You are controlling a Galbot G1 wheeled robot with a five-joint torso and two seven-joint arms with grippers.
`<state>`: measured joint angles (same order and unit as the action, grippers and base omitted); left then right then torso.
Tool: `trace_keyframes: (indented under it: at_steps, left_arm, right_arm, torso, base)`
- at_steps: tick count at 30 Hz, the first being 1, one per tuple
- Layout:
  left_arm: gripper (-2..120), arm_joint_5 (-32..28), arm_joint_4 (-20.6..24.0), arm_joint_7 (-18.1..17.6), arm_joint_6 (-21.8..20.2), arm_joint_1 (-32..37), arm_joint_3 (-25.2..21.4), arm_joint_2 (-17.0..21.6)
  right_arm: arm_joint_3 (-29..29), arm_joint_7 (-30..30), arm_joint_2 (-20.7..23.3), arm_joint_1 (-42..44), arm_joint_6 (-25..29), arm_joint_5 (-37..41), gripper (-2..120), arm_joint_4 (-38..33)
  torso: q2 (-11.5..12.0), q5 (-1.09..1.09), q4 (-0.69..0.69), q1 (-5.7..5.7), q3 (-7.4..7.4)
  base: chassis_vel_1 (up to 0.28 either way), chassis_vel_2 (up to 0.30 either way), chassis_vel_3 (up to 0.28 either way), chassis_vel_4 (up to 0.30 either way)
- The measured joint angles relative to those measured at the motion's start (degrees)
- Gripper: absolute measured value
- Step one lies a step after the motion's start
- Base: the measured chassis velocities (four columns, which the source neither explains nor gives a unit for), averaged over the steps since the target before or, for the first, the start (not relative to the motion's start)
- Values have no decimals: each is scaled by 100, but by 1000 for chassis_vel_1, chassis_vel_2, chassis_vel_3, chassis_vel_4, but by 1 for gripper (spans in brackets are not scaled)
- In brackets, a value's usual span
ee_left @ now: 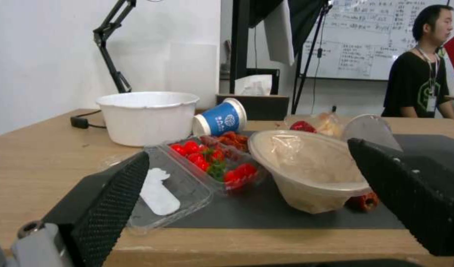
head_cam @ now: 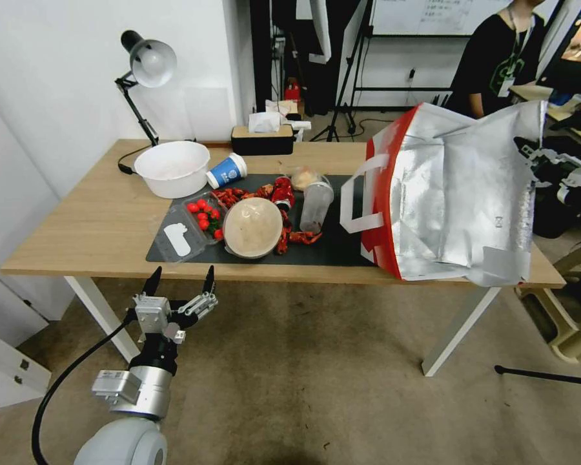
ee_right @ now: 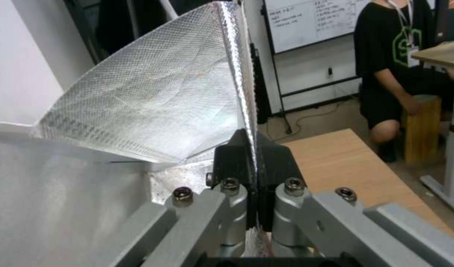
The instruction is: Pick up the food delivery bag from the floor and place it on the table.
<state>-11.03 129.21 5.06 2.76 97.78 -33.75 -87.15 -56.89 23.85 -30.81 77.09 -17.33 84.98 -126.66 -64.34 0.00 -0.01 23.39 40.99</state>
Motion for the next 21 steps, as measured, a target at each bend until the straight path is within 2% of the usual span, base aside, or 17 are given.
trace_keyframes:
  at_steps: [21]
  left_arm:
    - [100, 30, 11, 28, 30, 19, 25, -16]
  right_arm:
    - [80, 10, 145, -168, 26, -155, 0, 272]
  torso:
    - [0, 0, 0, 0, 0]
  base:
    - [0, 0, 0, 0]
